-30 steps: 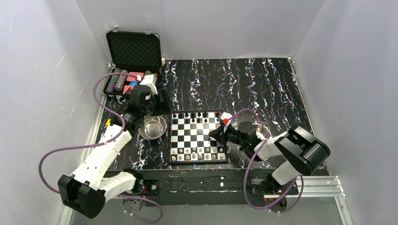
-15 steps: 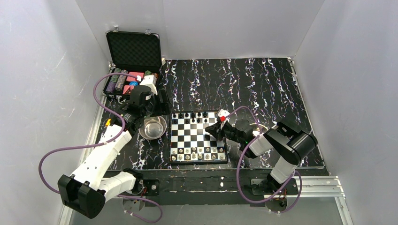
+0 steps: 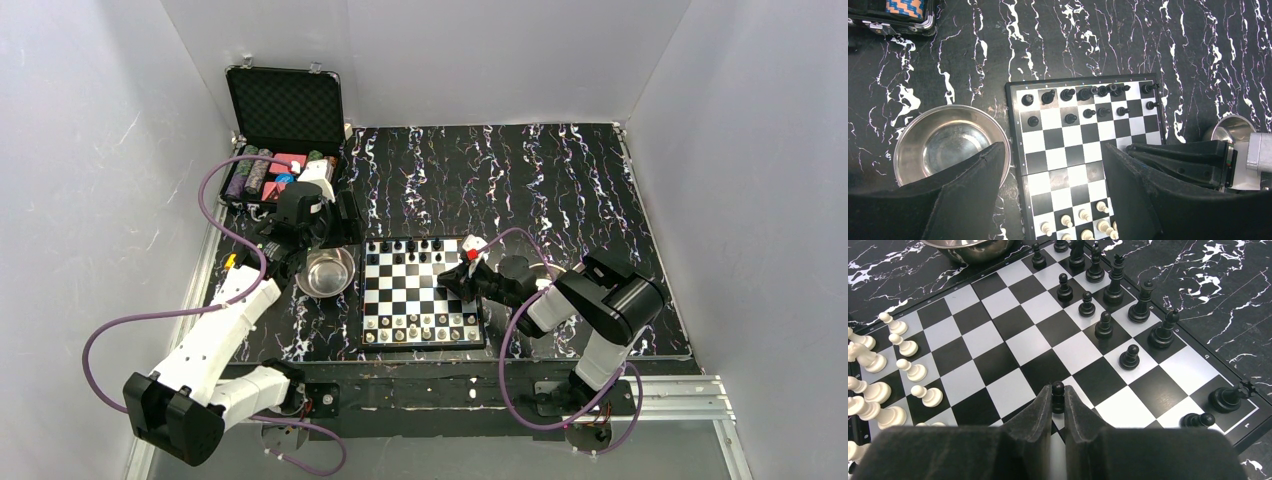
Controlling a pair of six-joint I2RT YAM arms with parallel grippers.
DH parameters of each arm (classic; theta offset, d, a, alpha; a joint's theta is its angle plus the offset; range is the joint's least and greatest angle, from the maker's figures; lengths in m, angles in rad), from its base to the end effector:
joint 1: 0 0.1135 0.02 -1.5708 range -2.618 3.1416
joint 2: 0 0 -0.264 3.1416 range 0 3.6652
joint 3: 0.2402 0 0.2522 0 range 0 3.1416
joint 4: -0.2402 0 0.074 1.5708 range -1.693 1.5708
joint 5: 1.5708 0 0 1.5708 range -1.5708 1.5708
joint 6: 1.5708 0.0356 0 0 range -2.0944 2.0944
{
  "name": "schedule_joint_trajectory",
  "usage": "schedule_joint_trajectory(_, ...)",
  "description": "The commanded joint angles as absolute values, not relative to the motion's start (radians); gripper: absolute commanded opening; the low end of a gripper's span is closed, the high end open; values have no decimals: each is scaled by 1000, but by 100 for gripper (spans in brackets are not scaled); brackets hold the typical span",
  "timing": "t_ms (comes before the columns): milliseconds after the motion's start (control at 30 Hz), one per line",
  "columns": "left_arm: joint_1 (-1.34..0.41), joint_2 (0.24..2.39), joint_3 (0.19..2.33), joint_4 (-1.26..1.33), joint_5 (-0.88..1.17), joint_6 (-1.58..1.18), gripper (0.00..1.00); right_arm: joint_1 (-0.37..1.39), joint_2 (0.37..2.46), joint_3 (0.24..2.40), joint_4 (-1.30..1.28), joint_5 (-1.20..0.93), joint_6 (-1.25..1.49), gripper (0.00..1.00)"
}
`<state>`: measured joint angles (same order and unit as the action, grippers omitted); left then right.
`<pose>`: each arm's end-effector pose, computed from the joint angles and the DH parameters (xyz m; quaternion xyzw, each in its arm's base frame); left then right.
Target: Set up the chess pieces on the board
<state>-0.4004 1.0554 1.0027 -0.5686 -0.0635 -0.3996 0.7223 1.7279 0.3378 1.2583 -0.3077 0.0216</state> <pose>0.2097 -0.0863 0.3265 -0.0141 0.8890 -0.1519 0.4318 0.1965 0.1875 0.1299 -0.3500 0.6634 0.3441 0.5648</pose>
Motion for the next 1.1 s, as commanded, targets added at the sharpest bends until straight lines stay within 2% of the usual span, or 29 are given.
schedule_joint_trajectory(0,-393,1051,997,-571,-73,-387,70,728,1742,357,1321,-313,5,22)
schedule_joint_trajectory(167,-393,1052,1000,-571,-72,-387,71,729,1742,356,1314,-315,7,29)
schedule_joint_trajectory(400,-393,1045,994,-571,-74,-389,71,729,1711,340,1310,-304,8,32)
schedule_joint_trajectory(667,-393,1030,999,-581,-90,-394,71,729,1503,362,1110,-284,3,34)
schedule_joint_trajectory(800,-393,1029,1004,-584,-95,-396,73,729,1372,446,845,-223,45,34)
schedule_joint_trajectory(933,-391,1030,1003,-589,-94,-397,73,727,1315,701,259,-105,212,33)
schedule_joint_trajectory(1000,-392,1031,1003,-592,-94,-399,74,727,1349,862,-40,-94,227,33)
schedule_joint_trajectory(1067,-391,1032,1001,-593,-93,-400,74,727,1408,974,-228,-100,245,32)
